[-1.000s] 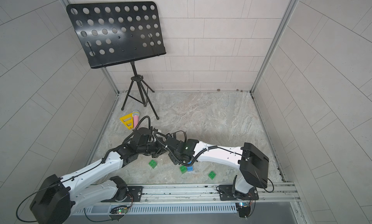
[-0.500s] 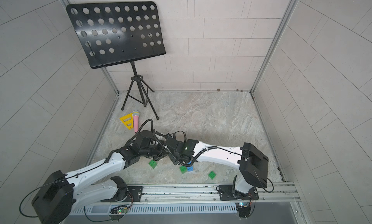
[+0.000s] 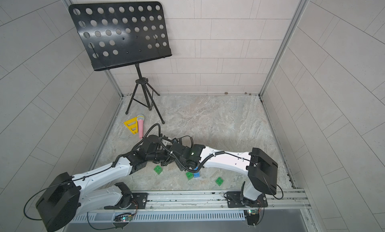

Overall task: Assemble the letter r with lego
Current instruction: Assemble the lego brick with the lego brick.

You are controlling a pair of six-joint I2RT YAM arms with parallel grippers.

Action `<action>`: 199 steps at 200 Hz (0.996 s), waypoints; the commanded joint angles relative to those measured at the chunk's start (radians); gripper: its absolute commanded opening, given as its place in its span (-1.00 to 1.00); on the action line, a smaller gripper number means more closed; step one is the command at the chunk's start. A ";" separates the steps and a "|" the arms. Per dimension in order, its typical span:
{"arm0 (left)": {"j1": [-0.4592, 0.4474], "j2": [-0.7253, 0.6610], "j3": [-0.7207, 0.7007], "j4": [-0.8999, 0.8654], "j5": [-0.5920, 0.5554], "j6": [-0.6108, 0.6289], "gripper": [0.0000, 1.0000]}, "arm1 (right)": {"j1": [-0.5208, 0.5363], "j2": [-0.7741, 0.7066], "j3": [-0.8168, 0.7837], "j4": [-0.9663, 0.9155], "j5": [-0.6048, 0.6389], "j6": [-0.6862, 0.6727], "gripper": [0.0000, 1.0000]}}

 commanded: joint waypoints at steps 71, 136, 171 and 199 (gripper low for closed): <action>-0.011 0.017 -0.014 -0.221 -0.071 0.087 -1.00 | 0.009 0.018 0.021 -0.038 -0.008 -0.027 -0.73; -0.011 0.062 0.018 -0.348 -0.128 0.173 -1.00 | 0.008 0.034 0.042 -0.048 -0.014 -0.038 -0.73; -0.011 0.098 0.015 -0.348 -0.128 0.185 -1.00 | 0.008 0.033 0.039 -0.047 -0.016 -0.038 -0.73; -0.011 0.094 0.007 -0.347 -0.133 0.185 -1.00 | 0.008 0.032 0.025 -0.034 -0.025 -0.032 -0.74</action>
